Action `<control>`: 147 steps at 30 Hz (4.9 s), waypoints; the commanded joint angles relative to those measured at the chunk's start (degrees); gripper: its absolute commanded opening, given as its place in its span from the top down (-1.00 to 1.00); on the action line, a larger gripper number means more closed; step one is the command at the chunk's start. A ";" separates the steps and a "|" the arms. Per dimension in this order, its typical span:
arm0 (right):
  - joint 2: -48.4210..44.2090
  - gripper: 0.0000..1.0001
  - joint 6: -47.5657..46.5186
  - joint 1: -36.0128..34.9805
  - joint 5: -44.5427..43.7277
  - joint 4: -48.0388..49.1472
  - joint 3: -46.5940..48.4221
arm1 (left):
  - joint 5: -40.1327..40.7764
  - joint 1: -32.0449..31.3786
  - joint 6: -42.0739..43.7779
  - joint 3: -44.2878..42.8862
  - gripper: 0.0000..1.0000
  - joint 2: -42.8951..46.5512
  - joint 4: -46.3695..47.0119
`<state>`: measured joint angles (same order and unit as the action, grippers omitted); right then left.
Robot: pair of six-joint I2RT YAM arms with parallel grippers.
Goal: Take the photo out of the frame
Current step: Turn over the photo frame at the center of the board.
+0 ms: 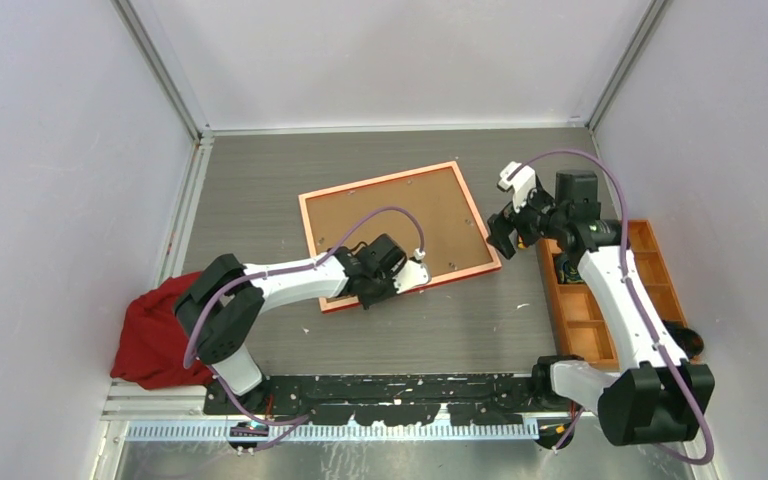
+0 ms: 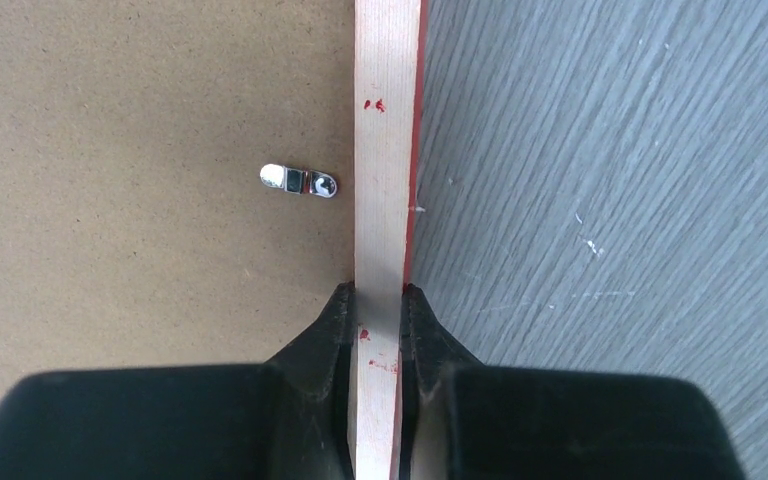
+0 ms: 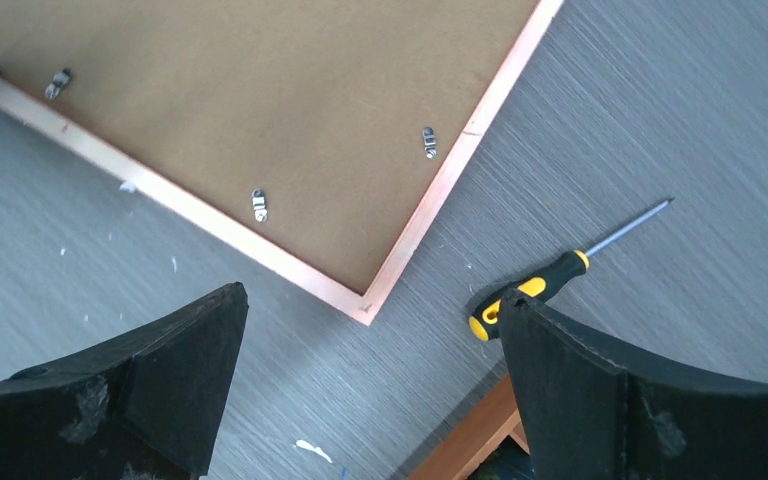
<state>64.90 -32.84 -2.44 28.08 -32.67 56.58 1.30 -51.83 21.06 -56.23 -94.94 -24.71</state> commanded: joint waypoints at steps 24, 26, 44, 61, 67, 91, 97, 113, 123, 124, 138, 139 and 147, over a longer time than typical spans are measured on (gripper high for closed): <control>-5.66 -1.00 -25.46 -18.78 -1.47 10.05 -15.72 | -18.37 8.57 -1.34 -15.44 0.99 6.91 -15.16; -4.94 -1.00 -24.52 -20.79 -3.84 14.41 -17.19 | -19.09 8.59 -1.57 -15.79 0.99 6.66 -15.65; 2.79 -0.93 -26.81 -30.24 -15.57 38.98 -25.98 | -23.37 9.56 -1.82 -16.55 0.99 6.87 -17.15; 6.75 -0.32 -35.72 -36.01 -21.17 39.83 -27.74 | -25.58 10.35 -2.14 -16.91 0.99 6.30 -17.57; 9.22 0.10 -38.70 -38.17 -25.17 41.06 -28.03 | -26.34 10.51 -2.20 -17.07 0.99 6.04 -17.72; 8.50 0.99 -45.65 -41.74 -33.09 50.38 -31.61 | -25.56 15.57 -3.16 -17.06 0.16 10.65 -16.56; 7.25 0.99 -44.77 -41.69 -33.24 51.03 -31.55 | -24.56 18.47 -3.57 -17.59 -0.01 14.44 -16.13; 7.15 0.99 -23.58 -46.71 -38.54 17.05 -6.74 | -13.01 41.30 -9.68 -11.31 -0.23 25.52 -9.07; 12.65 0.99 -8.76 -47.13 -38.15 -2.67 17.45 | -17.00 53.16 -12.89 -3.90 -0.28 32.73 -3.58; 13.28 0.99 -7.68 -47.16 -37.94 -3.50 19.32 | -17.07 53.65 -13.01 -3.44 -0.28 32.93 -3.28; 22.29 0.99 6.39 -47.23 -35.49 -13.92 41.42 | -17.91 54.58 -13.76 -1.54 -0.28 33.81 -2.17; 22.81 0.99 7.39 -47.23 -35.25 -14.41 42.79 | -17.96 54.72 -13.85 -1.40 -0.28 33.77 -2.13; 26.30 0.99 16.47 -47.05 -33.19 -17.43 53.14 | -19.32 54.73 -14.09 -1.20 -0.28 33.66 -2.02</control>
<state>91.61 -23.59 -49.36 -7.66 -51.99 102.30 -16.27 2.39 7.68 -57.47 -62.41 -29.39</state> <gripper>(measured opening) 0.332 0.639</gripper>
